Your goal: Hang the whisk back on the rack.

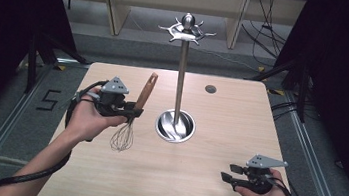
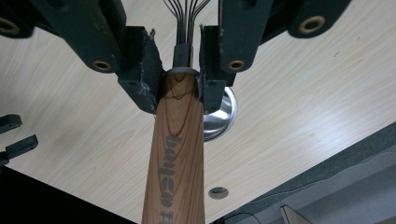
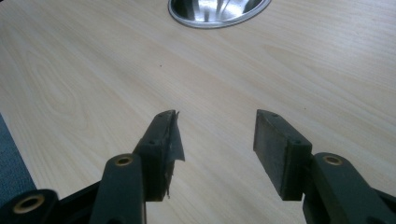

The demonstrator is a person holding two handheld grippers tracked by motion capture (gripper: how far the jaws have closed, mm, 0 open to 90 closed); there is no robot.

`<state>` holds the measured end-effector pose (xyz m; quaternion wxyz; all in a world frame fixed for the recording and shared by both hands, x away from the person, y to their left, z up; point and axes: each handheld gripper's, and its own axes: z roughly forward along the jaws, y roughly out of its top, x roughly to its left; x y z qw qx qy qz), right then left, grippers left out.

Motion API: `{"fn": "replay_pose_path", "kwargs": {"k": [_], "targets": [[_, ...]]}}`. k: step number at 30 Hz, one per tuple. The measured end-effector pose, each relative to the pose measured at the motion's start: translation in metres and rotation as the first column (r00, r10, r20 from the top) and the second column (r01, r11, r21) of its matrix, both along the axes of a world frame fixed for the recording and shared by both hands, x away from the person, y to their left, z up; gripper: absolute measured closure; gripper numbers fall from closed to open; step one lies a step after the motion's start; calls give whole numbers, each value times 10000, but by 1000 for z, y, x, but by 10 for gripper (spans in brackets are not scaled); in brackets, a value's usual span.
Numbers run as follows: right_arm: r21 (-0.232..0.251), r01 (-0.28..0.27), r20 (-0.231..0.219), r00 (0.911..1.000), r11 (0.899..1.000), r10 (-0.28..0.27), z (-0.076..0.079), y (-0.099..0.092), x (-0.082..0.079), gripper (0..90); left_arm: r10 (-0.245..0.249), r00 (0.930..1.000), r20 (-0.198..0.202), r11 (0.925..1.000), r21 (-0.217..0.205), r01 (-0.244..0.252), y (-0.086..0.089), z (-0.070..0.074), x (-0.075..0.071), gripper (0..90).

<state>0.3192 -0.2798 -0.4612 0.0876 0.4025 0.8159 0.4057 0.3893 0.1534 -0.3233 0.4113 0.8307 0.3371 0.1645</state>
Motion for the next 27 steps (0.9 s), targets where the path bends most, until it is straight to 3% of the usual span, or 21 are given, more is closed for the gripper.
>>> {"fn": "replay_pose_path", "kwargs": {"k": [18, 22, 27], "targets": [[108, 54, -108, 9999, 9999, -53, 0, -1, 0, 500, -90, 10000, 38, 10000, 33, 90, 3, 12, 0, 694], [69, -3, 153, 9999, 10000, 2, 0, -1, 2, 500, -134, 9999, 75, 9999, 17, 134, 3, 14, 0, 693], [57, -69, 73, 10000, 10000, 68, 0, -2, 2, 500, -116, 9999, 126, 9999, 45, 115, 2, 18, 0, 694]]}}
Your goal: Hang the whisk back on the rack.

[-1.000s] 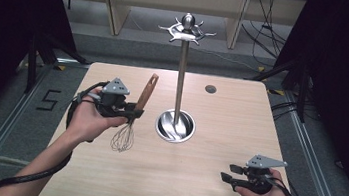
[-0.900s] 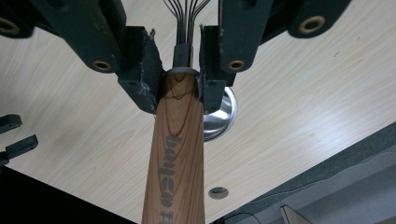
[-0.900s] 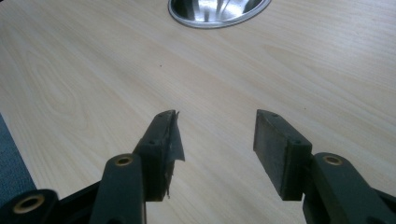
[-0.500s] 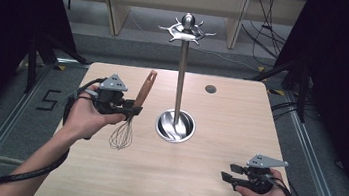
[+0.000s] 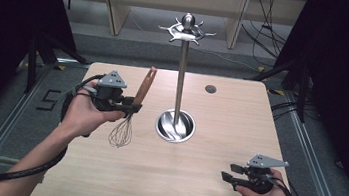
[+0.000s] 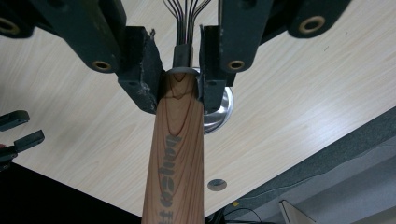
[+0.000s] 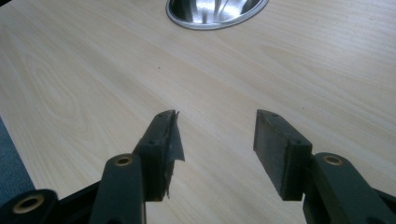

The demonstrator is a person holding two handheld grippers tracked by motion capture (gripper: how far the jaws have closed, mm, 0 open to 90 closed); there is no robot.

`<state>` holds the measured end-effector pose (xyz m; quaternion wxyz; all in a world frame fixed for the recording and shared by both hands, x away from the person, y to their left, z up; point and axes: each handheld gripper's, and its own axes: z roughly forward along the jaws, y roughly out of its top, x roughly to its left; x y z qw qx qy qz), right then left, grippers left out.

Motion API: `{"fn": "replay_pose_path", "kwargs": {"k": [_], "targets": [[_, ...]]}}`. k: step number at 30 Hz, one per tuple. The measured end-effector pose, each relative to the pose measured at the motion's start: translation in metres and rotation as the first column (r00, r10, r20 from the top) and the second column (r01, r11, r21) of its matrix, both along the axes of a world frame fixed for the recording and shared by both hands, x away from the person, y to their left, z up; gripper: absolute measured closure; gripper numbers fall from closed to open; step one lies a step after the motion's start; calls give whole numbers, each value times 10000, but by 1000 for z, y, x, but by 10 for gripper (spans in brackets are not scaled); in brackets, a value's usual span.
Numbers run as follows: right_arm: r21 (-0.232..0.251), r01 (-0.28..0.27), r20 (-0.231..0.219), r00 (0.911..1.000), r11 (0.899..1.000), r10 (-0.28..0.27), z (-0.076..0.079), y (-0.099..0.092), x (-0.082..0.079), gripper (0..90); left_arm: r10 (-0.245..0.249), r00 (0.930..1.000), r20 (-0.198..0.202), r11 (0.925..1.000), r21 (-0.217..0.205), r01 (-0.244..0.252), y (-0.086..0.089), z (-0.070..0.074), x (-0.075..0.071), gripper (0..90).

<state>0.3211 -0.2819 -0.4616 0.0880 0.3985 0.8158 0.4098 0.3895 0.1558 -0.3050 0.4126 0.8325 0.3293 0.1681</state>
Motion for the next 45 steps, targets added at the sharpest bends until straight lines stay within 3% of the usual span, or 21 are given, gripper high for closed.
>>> {"fn": "replay_pose_path", "kwargs": {"k": [1, 2, 5, 15, 19, 20, 35, 36, 37, 45], "targets": [[123, 158, -223, 9996, 9998, -155, 0, 1, -2, 500, -36, 10000, 2, 10000, -23, 36, 0, 1, 0, 694], [-31, 47, -8, 10000, 10000, -47, 0, 0, 0, 500, -39, 10000, -7, 10000, -46, 39, 0, 1, 0, 694], [-58, 79, 61, 10000, 10000, -79, 0, 0, 0, 500, -2, 10000, 6, 10000, 2, 2, 1, 3, 1, 694], [-49, 48, 24, 10000, 10000, -48, 0, 0, 0, 500, 8, 9997, 244, 10000, 96, -10, 2, 13, 3, 694], [-66, 54, 35, 10000, 10000, -54, 0, 0, 0, 499, 51, 9999, 159, 10000, -1, -51, 1, 16, 2, 694], [-89, 66, 80, 9999, 9999, -65, 0, -1, 0, 499, -68, 9993, 368, 9999, 102, 64, 1, 19, 3, 694], [-79, 36, 55, 10000, 10000, -36, 0, -1, 0, 499, -44, 9990, 452, 10000, -12, 44, -5, 33, 6, 694], [49, 155, -198, 9997, 9999, -154, 0, 0, -2, 499, 5, 9989, 474, 10000, -10, -4, -5, 34, 6, 694], [-69, 15, 45, 10000, 10000, -15, 0, -1, 0, 499, 27, 9989, 460, 10000, -37, -26, -6, 34, 6, 694], [-72, 41, 51, 10000, 10000, -41, 0, -1, 0, 499, -36, 9988, 486, 9999, 116, 30, -7, 39, 8, 694]]}}
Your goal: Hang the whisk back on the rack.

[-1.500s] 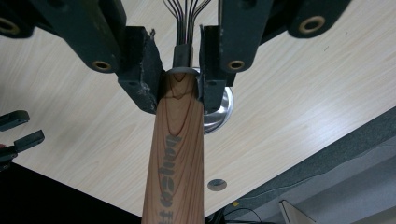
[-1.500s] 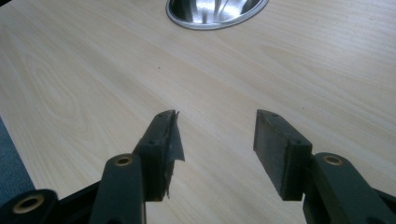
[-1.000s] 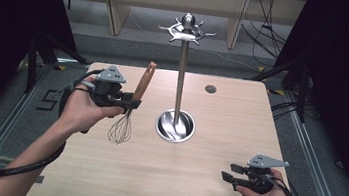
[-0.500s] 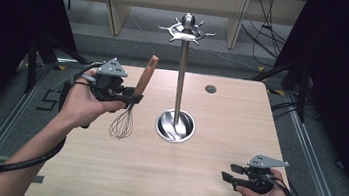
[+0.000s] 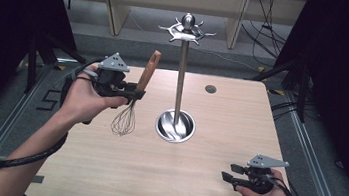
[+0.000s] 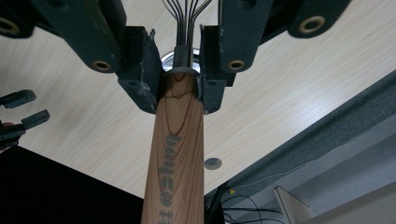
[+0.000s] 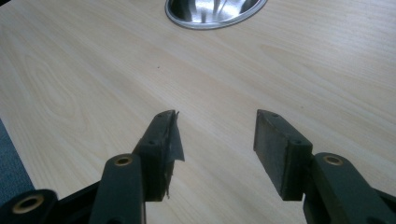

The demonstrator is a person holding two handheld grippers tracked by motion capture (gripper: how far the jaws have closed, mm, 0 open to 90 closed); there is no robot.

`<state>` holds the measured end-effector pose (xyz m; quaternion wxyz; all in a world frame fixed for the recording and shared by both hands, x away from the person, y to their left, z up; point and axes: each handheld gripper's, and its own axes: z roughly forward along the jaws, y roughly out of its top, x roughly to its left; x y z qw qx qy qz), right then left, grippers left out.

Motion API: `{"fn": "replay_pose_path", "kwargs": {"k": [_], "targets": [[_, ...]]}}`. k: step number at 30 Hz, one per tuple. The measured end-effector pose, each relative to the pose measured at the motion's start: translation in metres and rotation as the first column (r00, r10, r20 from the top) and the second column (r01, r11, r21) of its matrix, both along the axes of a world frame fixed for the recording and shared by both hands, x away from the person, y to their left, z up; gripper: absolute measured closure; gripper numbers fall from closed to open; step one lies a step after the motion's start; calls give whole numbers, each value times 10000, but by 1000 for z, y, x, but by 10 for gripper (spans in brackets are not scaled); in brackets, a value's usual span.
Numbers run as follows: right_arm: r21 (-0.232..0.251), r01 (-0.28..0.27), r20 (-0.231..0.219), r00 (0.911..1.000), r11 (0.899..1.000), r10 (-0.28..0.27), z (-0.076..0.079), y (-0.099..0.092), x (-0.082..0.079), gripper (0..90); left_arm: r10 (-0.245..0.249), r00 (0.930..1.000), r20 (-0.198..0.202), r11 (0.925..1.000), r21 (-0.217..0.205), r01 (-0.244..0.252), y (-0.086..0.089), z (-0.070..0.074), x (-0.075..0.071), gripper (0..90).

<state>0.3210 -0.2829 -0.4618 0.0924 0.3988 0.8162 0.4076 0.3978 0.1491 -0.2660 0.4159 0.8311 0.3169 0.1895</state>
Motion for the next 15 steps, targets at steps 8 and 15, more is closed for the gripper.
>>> {"fn": "replay_pose_path", "kwargs": {"k": [8, 15], "targets": [[117, -28, -61, 10000, 9999, 29, 0, 0, 0, 499, 27, 10000, -11, 10000, 29, -27, -2, 5, 2, 694], [110, -15, -49, 10000, 9999, 15, 0, 0, 0, 499, -82, 9999, -119, 10000, 26, 82, -4, 8, 3, 694]]}}
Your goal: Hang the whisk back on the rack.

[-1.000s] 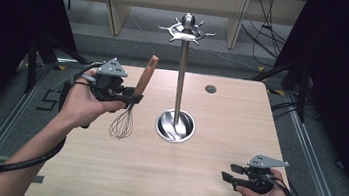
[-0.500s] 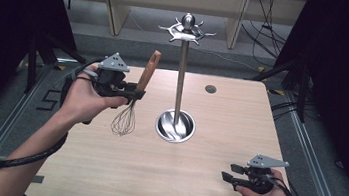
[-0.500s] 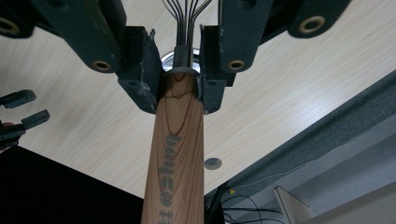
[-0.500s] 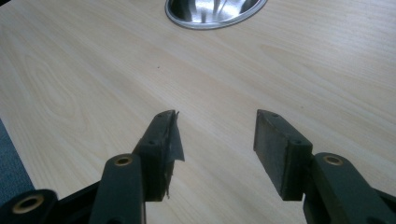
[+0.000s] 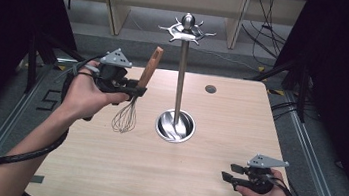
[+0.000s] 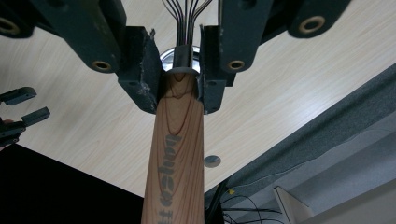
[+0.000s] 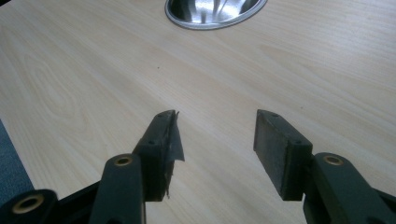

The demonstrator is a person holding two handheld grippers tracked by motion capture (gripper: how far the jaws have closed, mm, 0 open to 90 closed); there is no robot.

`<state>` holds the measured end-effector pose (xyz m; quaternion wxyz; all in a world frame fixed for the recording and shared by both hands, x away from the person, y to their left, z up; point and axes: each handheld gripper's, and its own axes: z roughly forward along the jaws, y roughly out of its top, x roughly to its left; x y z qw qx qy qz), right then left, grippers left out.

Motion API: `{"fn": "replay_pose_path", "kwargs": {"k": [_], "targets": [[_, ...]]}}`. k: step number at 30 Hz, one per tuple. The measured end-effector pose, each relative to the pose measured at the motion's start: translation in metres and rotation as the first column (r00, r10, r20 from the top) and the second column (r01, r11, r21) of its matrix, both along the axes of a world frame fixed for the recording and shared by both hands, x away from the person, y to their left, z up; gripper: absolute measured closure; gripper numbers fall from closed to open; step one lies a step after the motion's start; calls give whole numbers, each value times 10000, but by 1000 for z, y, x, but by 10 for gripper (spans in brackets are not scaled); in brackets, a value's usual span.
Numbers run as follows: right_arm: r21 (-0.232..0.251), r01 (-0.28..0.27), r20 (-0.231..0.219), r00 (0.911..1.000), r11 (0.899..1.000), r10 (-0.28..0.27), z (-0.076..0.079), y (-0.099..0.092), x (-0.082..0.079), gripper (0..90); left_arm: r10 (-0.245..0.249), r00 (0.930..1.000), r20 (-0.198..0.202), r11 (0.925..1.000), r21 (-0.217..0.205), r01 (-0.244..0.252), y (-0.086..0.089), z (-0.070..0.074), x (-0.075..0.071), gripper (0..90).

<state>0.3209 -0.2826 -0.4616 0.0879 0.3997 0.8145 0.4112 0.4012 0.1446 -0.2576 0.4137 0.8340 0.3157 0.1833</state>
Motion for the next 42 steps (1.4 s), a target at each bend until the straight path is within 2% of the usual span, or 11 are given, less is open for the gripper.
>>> {"fn": "replay_pose_path", "kwargs": {"k": [9, 22, 23, 24, 26, 28, 29, 32, 42], "targets": [[-80, 22, 127, 9999, 10000, -21, -1, 0, 0, 499, 21, 10000, 38, 10000, 35, -21, -2, 4, 1, 694], [-27, -27, 89, 10000, 10000, 27, -1, 0, 1, 499, 69, 9999, 97, 10000, -43, -69, -6, 10, 5, 694], [87, -69, -104, 9999, 9999, 70, -1, 1, 1, 499, 69, 9999, 97, 10000, -43, -69, -6, 10, 5, 694], [99, -71, -115, 9999, 9999, 72, -1, 1, 1, 499, -32, 9998, 175, 10000, 20, 31, -6, 12, 6, 694], [-56, 22, 83, 10000, 10000, -22, 0, 0, 0, 499, 47, 9999, 116, 10000, -29, -46, -7, 12, 5, 694], [-46, 9, 82, 10000, 10000, -9, 0, 0, 0, 499, 11, 9999, 131, 10000, -38, -10, -7, 13, 6, 694], [103, -79, -117, 9999, 9999, 80, -1, 1, 1, 499, 41, 9999, 162, 10000, -7, -41, -7, 14, 6, 694], [-41, -5, 94, 10000, 10000, 5, -1, 0, 1, 499, 75, 9998, 183, 10000, -44, -75, -7, 16, 7, 694], [60, -73, 4, 10000, 10000, 73, -1, 1, 1, 499, 66, 9998, 190, 10000, -18, -66, -7, 18, 7, 694]]}}
